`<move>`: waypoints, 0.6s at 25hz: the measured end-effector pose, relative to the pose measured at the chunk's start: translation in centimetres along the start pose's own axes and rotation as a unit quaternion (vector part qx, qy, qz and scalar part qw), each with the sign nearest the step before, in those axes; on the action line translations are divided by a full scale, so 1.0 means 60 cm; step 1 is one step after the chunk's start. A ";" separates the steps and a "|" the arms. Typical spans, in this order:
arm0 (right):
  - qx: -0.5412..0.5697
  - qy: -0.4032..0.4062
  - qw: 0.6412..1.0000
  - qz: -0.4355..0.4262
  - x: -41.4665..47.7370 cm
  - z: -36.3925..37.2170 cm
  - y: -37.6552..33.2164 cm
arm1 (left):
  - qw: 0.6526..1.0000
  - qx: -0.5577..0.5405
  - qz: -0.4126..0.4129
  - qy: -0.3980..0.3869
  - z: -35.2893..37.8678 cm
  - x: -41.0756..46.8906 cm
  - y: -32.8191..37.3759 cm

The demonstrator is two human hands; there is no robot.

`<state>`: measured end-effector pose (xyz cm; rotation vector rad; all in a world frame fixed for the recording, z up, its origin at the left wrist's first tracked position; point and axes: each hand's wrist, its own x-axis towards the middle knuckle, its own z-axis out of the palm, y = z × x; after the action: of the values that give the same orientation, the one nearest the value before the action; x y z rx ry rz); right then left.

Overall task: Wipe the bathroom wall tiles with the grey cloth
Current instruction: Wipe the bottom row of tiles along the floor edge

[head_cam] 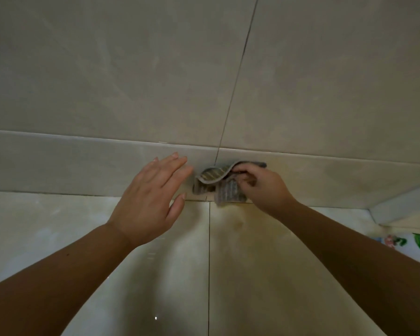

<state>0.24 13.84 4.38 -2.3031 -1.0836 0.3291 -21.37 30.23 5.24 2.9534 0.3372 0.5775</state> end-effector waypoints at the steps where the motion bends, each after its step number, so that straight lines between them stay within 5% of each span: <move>1: -0.033 -0.044 0.998 0.025 -0.003 0.001 0.022 | 1.000 0.007 0.002 -0.007 0.003 0.000 0.004; 4: -0.066 -0.114 0.986 0.102 -0.010 0.008 0.061 | 0.999 0.026 0.018 -0.021 0.010 0.002 0.016; 8: 0.098 0.005 0.995 0.036 -0.004 -0.022 0.028 | 0.998 0.041 0.033 -0.026 0.009 0.008 0.028; 11: 0.263 0.058 0.963 0.021 -0.004 -0.049 0.025 | 0.997 0.047 0.042 -0.039 0.013 0.006 0.038; 15: 0.126 0.023 0.987 0.101 -0.012 -0.019 0.050 | 0.996 0.051 0.046 -0.049 0.017 0.005 0.039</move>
<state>2.19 11.31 3.52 -2.1840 -0.7393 0.4605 -20.24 27.99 4.78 3.0952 0.2295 0.4342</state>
